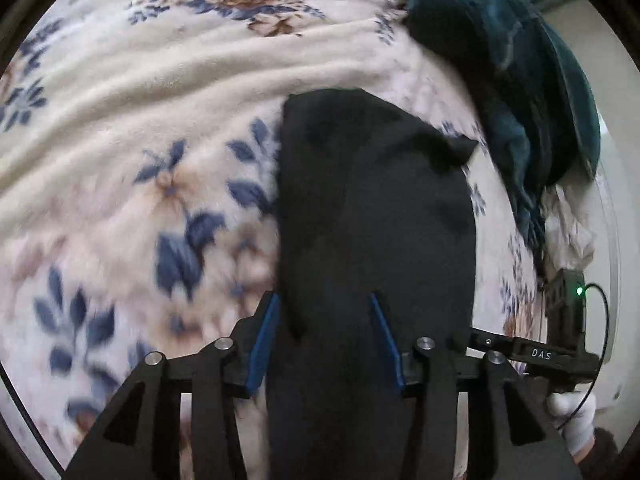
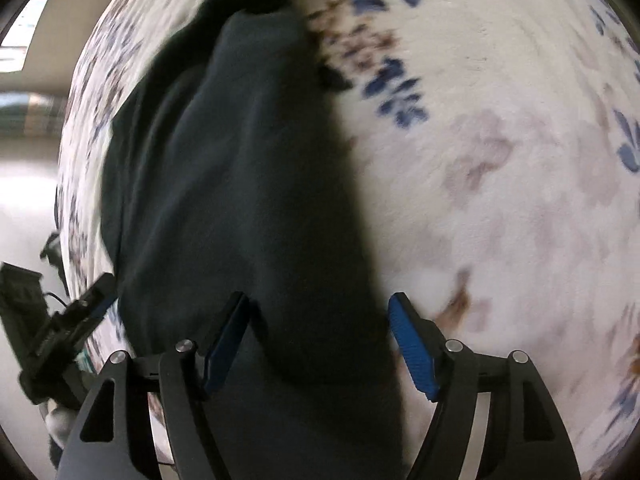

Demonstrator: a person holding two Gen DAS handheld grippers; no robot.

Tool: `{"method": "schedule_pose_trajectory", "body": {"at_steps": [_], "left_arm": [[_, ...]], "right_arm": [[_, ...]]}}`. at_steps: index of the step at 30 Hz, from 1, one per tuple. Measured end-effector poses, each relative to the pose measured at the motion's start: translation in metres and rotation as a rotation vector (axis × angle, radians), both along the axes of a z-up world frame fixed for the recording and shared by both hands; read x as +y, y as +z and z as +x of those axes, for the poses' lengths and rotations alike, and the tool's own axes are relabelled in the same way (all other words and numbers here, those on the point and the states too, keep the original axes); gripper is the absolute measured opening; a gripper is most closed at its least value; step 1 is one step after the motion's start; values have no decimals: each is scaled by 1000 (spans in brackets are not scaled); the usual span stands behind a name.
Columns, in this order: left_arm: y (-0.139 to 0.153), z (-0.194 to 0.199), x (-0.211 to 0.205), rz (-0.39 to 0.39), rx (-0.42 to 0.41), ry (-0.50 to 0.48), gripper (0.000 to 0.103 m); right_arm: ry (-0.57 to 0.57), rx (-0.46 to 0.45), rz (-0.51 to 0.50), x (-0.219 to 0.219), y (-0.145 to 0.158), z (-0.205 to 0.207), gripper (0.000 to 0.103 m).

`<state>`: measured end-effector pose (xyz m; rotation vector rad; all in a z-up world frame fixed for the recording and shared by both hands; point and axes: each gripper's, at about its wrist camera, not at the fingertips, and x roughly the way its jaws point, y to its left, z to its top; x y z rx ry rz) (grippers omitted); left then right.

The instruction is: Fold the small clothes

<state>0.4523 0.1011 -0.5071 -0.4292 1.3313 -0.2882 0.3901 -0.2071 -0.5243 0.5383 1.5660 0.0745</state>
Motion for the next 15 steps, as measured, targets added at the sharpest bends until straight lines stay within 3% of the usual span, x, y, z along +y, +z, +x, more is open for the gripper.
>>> {"method": "schedule_pose_trajectory", "body": {"at_steps": [3,4,6,10,12,15], "left_arm": [[-22,-21,-14,231,16,-46,47],[-34,-25,-11,234,32,-31,47],[-44,-31,6,136,62,70,47],[-11,-55,22,54,57,165,45],[7,-85,19,20,54,152,45],[14,-142,3,59,114,81,45]], "right_arm": [[57,23,-14,14,2,-27,75],[72,40,-38,17,-2,-38,75],[93,89,-105,19,-18,-54,75],[33,94,-96,7,-12,-65,75],[24,79,-58,6,2,-78,75],[41,111,-11,3,18,-131,75]]}}
